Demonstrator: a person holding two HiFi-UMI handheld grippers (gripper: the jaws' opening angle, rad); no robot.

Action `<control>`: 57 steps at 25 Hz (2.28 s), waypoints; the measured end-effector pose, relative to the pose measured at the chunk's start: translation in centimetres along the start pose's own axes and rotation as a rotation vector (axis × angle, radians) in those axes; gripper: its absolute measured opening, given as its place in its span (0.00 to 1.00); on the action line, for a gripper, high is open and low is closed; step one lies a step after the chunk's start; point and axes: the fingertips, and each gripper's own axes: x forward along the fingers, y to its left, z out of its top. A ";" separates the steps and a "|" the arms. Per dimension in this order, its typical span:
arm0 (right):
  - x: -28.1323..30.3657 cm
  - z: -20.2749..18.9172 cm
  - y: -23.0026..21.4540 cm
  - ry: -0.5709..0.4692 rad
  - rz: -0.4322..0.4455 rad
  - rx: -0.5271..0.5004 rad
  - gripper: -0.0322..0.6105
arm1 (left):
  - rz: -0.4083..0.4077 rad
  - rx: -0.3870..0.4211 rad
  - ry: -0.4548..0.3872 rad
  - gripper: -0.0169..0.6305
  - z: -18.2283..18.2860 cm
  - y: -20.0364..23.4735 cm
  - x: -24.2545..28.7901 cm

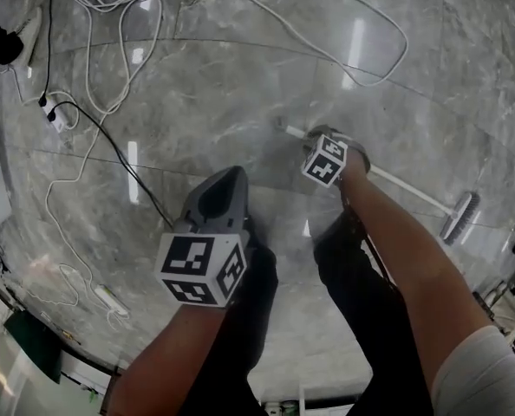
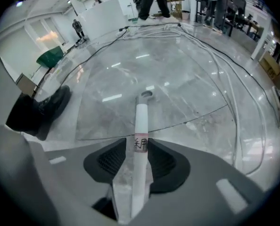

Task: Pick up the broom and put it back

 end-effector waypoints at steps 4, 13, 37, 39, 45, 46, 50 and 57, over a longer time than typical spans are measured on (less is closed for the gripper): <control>1.6 -0.1 -0.9 0.035 -0.052 -0.013 0.26 | 0.003 -0.009 0.001 0.03 -0.6 1.9 1.0; -1.3 1.6 -1.9 -0.037 -0.063 0.009 0.21 | 0.029 0.026 0.013 0.03 0.4 2.5 0.8; -78.5 6.9 4.9 -0.736 -0.366 0.167 0.19 | -0.012 0.199 -0.255 0.03 33.2 -28.7 -39.4; -83.0 6.3 5.8 -0.788 -0.388 0.214 0.19 | -0.014 0.218 -0.267 0.03 34.4 -31.1 -42.6; -95.3 6.6 8.5 -0.958 -0.411 0.286 0.19 | -0.047 0.284 -0.314 0.03 36.5 -37.8 -50.0; -97.0 6.8 9.3 -0.983 -0.404 0.293 0.19 | -0.054 0.289 -0.319 0.03 36.5 -38.8 -50.9; -104.4 9.4 12.7 -1.097 -0.392 0.298 0.19 | -0.098 0.318 -0.371 0.03 38.0 -42.2 -54.9; -118.0 17.4 18.4 -1.258 -0.378 0.192 0.19 | -0.126 0.431 -0.503 0.03 43.8 -46.6 -63.0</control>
